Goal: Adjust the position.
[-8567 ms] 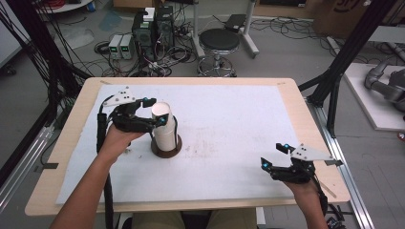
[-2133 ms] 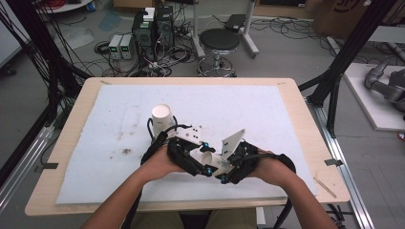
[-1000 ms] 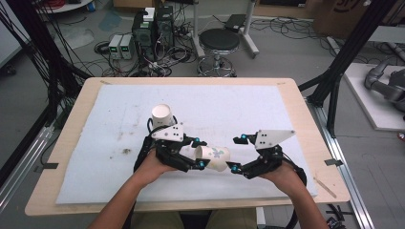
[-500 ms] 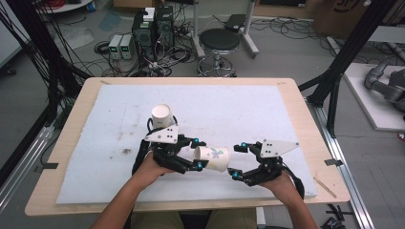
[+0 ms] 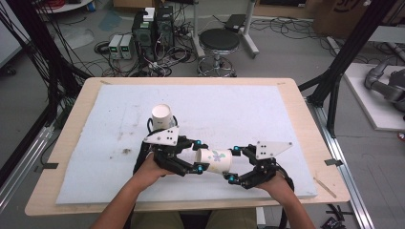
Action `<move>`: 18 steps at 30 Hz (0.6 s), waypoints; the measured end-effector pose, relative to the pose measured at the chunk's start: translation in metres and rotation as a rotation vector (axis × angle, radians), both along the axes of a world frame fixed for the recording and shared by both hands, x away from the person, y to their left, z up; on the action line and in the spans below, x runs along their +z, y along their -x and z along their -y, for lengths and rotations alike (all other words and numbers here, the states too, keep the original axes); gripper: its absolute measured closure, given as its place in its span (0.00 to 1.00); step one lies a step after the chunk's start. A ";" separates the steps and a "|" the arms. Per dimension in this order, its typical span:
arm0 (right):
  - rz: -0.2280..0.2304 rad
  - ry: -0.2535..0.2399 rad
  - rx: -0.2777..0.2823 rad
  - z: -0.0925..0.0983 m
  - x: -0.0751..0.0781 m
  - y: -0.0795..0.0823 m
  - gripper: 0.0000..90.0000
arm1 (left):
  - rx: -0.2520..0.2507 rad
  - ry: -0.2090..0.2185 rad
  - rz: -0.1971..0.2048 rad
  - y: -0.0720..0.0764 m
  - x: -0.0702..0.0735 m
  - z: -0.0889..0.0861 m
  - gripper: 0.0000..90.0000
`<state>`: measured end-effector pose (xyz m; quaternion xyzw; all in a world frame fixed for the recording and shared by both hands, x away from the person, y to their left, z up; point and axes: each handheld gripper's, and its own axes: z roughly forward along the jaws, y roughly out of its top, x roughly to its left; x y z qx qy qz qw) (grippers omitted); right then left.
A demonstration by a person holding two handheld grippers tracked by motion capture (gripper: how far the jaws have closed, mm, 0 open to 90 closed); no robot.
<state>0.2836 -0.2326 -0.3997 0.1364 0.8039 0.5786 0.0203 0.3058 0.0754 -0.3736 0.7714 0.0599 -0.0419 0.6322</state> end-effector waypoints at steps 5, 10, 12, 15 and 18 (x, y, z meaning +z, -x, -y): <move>0.004 -0.017 0.036 -0.004 0.001 -0.002 0.27 | -0.015 0.005 0.003 0.000 0.000 0.001 0.41; 0.006 -0.042 0.063 -0.005 -0.001 -0.003 0.31 | -0.027 0.015 0.006 0.000 -0.001 0.000 0.41; -0.011 -0.067 0.076 -0.003 -0.002 -0.004 0.33 | -0.028 0.022 0.002 0.000 -0.001 -0.001 0.41; -0.018 -0.085 0.081 -0.002 -0.002 -0.004 0.38 | -0.028 0.031 -0.004 0.000 -0.002 -0.002 0.42; -0.025 -0.093 0.083 -0.001 -0.001 -0.005 0.39 | -0.025 0.036 -0.017 0.000 -0.002 -0.002 0.41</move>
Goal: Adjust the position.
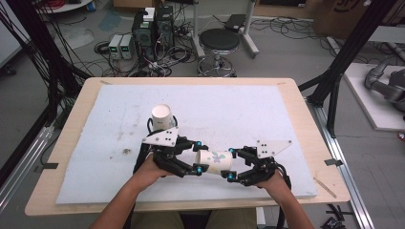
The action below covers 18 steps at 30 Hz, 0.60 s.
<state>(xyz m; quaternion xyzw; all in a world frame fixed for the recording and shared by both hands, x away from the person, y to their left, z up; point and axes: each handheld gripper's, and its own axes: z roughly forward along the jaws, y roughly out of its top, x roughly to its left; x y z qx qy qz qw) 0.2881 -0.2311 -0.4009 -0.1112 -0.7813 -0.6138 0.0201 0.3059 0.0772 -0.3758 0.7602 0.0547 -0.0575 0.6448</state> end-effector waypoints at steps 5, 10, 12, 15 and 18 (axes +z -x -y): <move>-0.045 0.024 0.004 0.002 0.005 -0.001 0.41 | 0.036 -0.029 -0.025 0.000 -0.001 0.002 0.21; -0.049 0.067 -0.008 0.007 0.011 -0.001 0.41 | 0.061 -0.087 -0.035 0.002 0.000 0.001 0.16; -0.049 0.083 -0.015 0.008 0.014 -0.002 0.41 | 0.064 -0.091 -0.030 0.003 0.002 0.000 0.16; -0.036 0.129 -0.026 0.008 0.018 -0.003 0.40 | 0.077 -0.109 -0.023 0.003 0.006 -0.002 0.16; -0.027 0.161 -0.026 0.007 0.021 -0.003 0.40 | 0.101 -0.141 -0.007 0.003 0.010 -0.005 0.16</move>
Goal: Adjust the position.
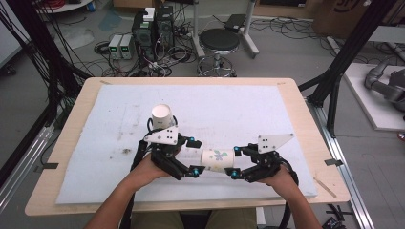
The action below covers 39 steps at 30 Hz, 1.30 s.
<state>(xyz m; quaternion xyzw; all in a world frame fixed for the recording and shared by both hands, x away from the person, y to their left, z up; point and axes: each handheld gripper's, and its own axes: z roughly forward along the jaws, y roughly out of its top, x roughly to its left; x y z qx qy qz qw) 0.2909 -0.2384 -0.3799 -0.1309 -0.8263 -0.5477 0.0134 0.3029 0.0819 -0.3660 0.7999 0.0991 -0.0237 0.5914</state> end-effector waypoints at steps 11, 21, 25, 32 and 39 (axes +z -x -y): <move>0.057 0.230 0.007 -0.015 0.022 -0.002 0.39 | 0.007 -0.107 0.039 0.001 0.009 0.001 0.16; 0.091 0.352 0.043 -0.032 0.037 -0.007 0.39 | -0.013 -0.193 0.067 0.001 0.011 0.006 0.19; 0.102 0.404 0.062 -0.040 0.043 -0.009 0.39 | -0.022 -0.234 0.088 0.002 0.012 0.009 0.20; 0.121 0.536 0.097 -0.057 0.047 -0.010 0.39 | -0.046 -0.305 0.111 0.002 0.011 0.018 0.22; 0.125 0.583 0.111 -0.066 0.049 -0.010 0.39 | -0.062 -0.338 0.114 0.002 0.010 0.023 0.23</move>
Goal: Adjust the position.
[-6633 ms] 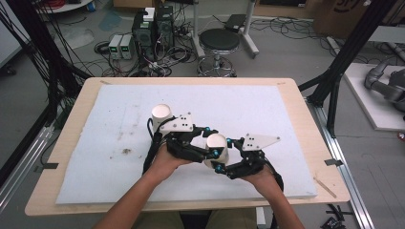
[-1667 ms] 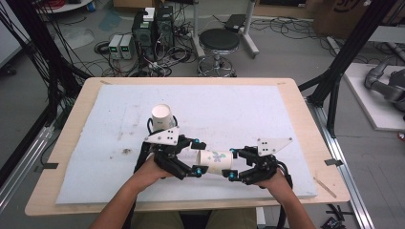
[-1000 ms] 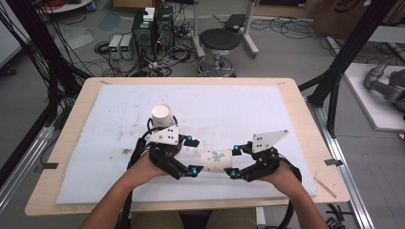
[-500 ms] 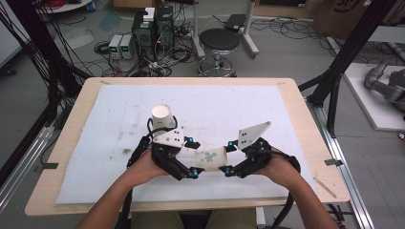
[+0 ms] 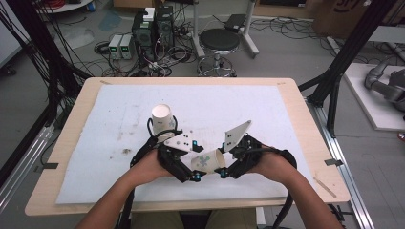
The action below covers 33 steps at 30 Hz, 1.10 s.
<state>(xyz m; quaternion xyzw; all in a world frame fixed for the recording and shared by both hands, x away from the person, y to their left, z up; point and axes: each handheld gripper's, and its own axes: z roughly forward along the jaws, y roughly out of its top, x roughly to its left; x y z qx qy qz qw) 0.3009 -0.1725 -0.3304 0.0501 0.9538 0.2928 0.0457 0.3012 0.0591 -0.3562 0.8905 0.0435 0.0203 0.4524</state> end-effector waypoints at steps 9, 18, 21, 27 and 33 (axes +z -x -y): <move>0.020 0.074 0.022 -0.010 0.005 0.001 0.39 | -0.024 -0.058 -0.012 -0.001 -0.005 0.009 0.26; 0.029 0.166 0.040 -0.023 0.005 0.003 0.39 | -0.031 -0.087 -0.034 -0.004 -0.010 0.016 0.34; 0.035 0.190 0.043 -0.025 0.005 0.004 0.39 | -0.037 -0.098 -0.039 -0.004 -0.011 0.018 0.38; 0.025 0.206 0.047 -0.028 0.003 0.005 0.40 | -0.044 -0.111 -0.044 -0.004 -0.013 0.020 0.41; 0.017 0.202 0.064 -0.030 0.003 0.005 0.41 | -0.054 -0.116 -0.043 -0.002 -0.016 0.021 0.42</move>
